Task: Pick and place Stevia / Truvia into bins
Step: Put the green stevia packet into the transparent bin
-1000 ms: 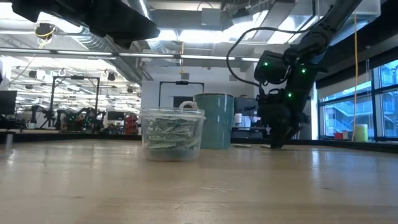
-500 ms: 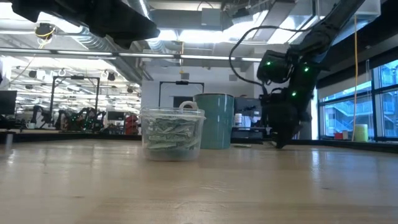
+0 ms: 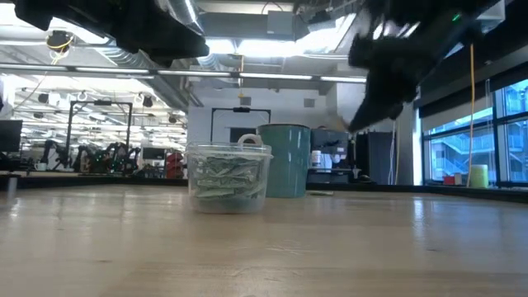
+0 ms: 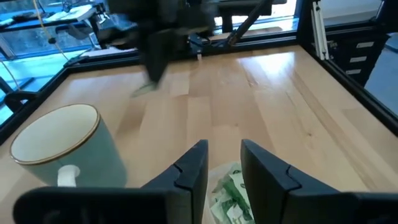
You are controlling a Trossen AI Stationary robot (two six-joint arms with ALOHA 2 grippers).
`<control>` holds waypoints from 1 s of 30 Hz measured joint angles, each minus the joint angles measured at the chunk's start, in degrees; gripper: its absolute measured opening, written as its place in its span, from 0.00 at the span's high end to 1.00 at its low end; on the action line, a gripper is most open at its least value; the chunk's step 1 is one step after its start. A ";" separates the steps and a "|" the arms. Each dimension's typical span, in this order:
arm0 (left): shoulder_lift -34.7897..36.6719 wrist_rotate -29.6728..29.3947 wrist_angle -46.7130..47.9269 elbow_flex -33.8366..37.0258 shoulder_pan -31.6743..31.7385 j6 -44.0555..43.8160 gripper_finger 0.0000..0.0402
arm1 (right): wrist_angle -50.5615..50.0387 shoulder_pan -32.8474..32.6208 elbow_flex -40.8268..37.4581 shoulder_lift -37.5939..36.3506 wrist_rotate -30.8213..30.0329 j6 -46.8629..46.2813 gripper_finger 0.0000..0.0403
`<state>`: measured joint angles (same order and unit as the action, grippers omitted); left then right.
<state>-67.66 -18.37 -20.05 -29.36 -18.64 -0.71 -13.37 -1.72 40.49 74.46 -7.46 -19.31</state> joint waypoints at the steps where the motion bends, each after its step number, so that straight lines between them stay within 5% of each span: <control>1: 0.00 0.12 0.18 0.00 0.00 0.00 0.77 | 1.44 -2.61 0.00 0.00 -0.03 0.01 1.00; 10: 0.00 0.01 0.77 0.00 0.00 0.00 0.78 | 2.94 -15.00 10.97 7.54 -4.47 3.61 1.00; 20: 0.00 -0.17 2.39 -0.02 0.01 -0.03 0.78 | -3.01 -15.78 29.54 26.13 -4.50 15.10 1.00; 30: 0.00 0.12 5.93 -0.02 -0.01 -1.73 0.78 | -5.82 -15.74 39.57 37.72 -4.48 18.21 0.98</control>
<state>-67.66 -18.25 -14.12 -29.39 -18.65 -2.44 -19.19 -17.45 80.06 112.18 -11.94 -1.10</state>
